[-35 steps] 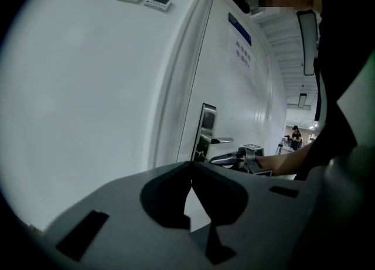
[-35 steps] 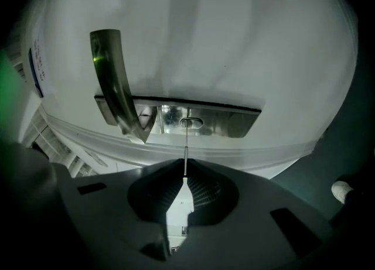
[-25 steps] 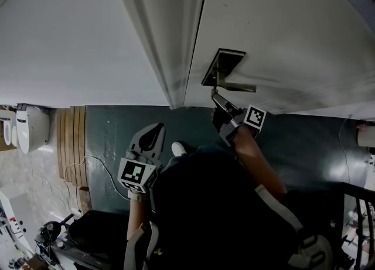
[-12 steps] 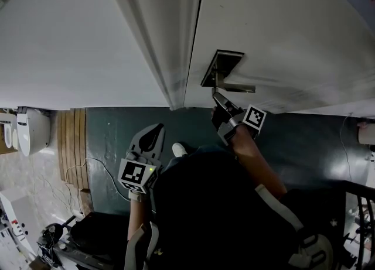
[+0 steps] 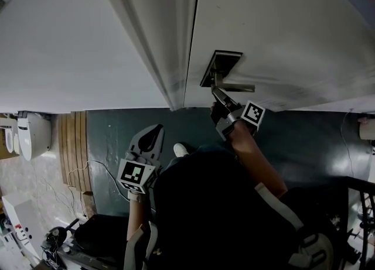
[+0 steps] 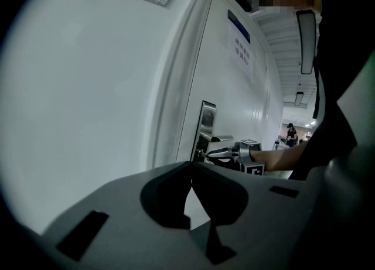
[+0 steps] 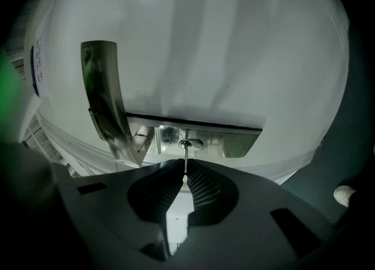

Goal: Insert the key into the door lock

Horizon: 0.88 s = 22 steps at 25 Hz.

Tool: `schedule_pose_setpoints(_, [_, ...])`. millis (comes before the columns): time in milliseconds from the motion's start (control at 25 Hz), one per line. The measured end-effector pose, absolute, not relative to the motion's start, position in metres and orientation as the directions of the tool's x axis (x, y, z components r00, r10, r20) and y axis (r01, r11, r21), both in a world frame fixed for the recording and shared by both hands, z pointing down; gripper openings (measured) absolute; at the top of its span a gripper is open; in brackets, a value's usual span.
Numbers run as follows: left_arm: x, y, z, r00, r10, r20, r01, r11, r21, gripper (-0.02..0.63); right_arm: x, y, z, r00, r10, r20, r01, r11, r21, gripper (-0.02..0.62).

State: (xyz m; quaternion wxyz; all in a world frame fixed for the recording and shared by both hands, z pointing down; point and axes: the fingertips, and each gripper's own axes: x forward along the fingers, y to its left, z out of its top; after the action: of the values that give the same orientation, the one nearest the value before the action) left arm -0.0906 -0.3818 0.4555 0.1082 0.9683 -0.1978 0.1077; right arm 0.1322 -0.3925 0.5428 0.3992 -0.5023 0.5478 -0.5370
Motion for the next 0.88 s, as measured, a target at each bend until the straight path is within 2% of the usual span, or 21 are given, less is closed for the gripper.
schedule_pose_setpoints(360, [-0.087, -0.381, 0.452, 0.912, -0.323, 0.252, -0.369, -0.915, 0.163, 0.009, 0.133, -0.393, 0.538, -0.147, -0.984, 0.104, -0.202, -0.073, -0.977, 0.035])
schedule_pose_setpoints(520, [-0.079, -0.382, 0.455, 0.92, -0.297, 0.257, -0.345, -0.923, 0.168, 0.009, 0.133, -0.393, 0.534, -0.162, -0.982, 0.096, -0.224, -0.058, -0.973, 0.103])
schedule_pose_setpoints(880, [-0.048, -0.377, 0.458, 0.942, -0.215, 0.257, -0.266, -0.947, 0.18, 0.009, 0.144, -0.365, 0.521, -0.165, -0.98, 0.114, -0.364, -0.047, -0.93, 0.106])
